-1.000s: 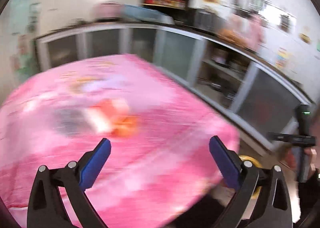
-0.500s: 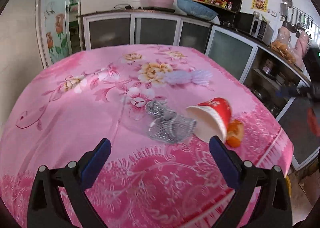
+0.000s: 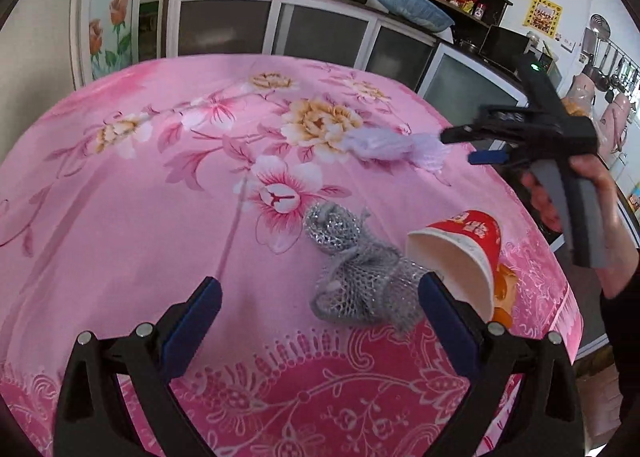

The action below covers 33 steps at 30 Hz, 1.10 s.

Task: Collect trash
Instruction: 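Grasp the silver scrubber with the left gripper while the right grasps the white foam net, then carry the scrubber in the left gripper while the right carries the foam net to the bin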

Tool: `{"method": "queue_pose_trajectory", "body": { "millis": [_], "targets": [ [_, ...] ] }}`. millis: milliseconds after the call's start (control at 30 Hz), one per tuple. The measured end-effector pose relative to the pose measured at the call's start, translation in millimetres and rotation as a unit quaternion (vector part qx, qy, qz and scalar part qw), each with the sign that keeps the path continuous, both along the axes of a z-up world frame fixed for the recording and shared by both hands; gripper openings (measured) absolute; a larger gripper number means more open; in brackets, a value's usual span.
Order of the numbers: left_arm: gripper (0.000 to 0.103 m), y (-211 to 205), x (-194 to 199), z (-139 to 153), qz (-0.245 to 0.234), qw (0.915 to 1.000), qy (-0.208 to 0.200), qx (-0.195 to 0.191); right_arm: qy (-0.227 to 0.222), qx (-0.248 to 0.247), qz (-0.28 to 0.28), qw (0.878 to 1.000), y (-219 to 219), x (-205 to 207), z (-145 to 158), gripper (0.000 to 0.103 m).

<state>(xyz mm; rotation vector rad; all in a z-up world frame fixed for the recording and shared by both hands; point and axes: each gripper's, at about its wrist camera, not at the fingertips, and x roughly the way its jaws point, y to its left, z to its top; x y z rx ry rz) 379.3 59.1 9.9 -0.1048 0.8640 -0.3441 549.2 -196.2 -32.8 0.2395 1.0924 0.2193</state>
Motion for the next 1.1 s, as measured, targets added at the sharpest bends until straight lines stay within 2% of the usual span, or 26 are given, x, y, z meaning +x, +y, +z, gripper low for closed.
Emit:
{"method": "queue_pose_trajectory", "body": {
  "millis": [67, 200, 267, 300, 333, 367, 400, 433, 467, 533, 867, 1100],
  "targets": [
    [0.095, -1.4, 4.2, -3.4, -0.004, 1.0000, 0.005, -0.004, 0.008, 0.018, 0.004, 1.000, 4.0, 6.4, -6.3, 0.080],
    [0.095, -5.8, 13.1, -8.2, -0.006, 0.9999, 0.011, -0.011, 0.019, 0.024, 0.010, 0.999, 15.1, 17.0, -15.6, 0.080],
    [0.095, -6.0, 20.4, -12.3, -0.005, 0.9994, 0.021, -0.026, 0.024, 0.022, 0.014, 0.999, 19.2, 19.2, -19.4, 0.079],
    [0.094, -5.6, 22.5, -13.3, -0.004, 0.9991, 0.025, -0.034, 0.027, 0.019, 0.016, 0.999, 20.8, 19.8, -21.5, 0.072],
    [0.086, -5.2, 24.0, -14.3, -0.003, 0.9987, 0.027, -0.042, 0.030, 0.008, 0.018, 0.999, 22.9, 21.0, -23.4, 0.063],
    [0.063, -5.6, 25.6, -14.9, -0.003, 0.9984, 0.029, -0.049, 0.032, -0.003, 0.020, 0.999, 24.4, 21.3, -24.3, 0.038],
    [0.051, -6.4, 27.6, -15.0, -0.006, 0.9982, 0.032, -0.050, 0.033, -0.016, 0.021, 0.999, 25.8, 21.1, -24.8, 0.016],
    [0.033, -7.5, 28.4, -14.9, -0.011, 0.9979, 0.034, -0.054, 0.029, -0.019, 0.024, 0.999, 26.7, 19.7, -24.0, 0.015],
    [0.014, -9.4, 28.3, -13.8, -0.020, 0.9974, 0.032, -0.061, 0.024, -0.016, 0.032, 0.999, 28.1, 18.1, -22.9, 0.004],
    [0.008, -13.2, 26.6, -11.4, -0.025, 0.9981, 0.025, -0.050, 0.016, -0.008, 0.039, 0.999, 29.3, 13.7, -19.9, 0.001],
    [0.005, -6.8, 3.4, 15.9, -0.032, 0.9970, -0.013, -0.070, -0.031, 0.025, 0.042, 0.998, 21.5, -16.0, 20.4, 0.001],
    [0.005, -3.7, -21.5, 33.5, -0.031, 0.9959, -0.031, -0.080, -0.071, 0.039, 0.031, 0.996, -2.3, -66.1, 57.0, 0.001]
  ]
}}
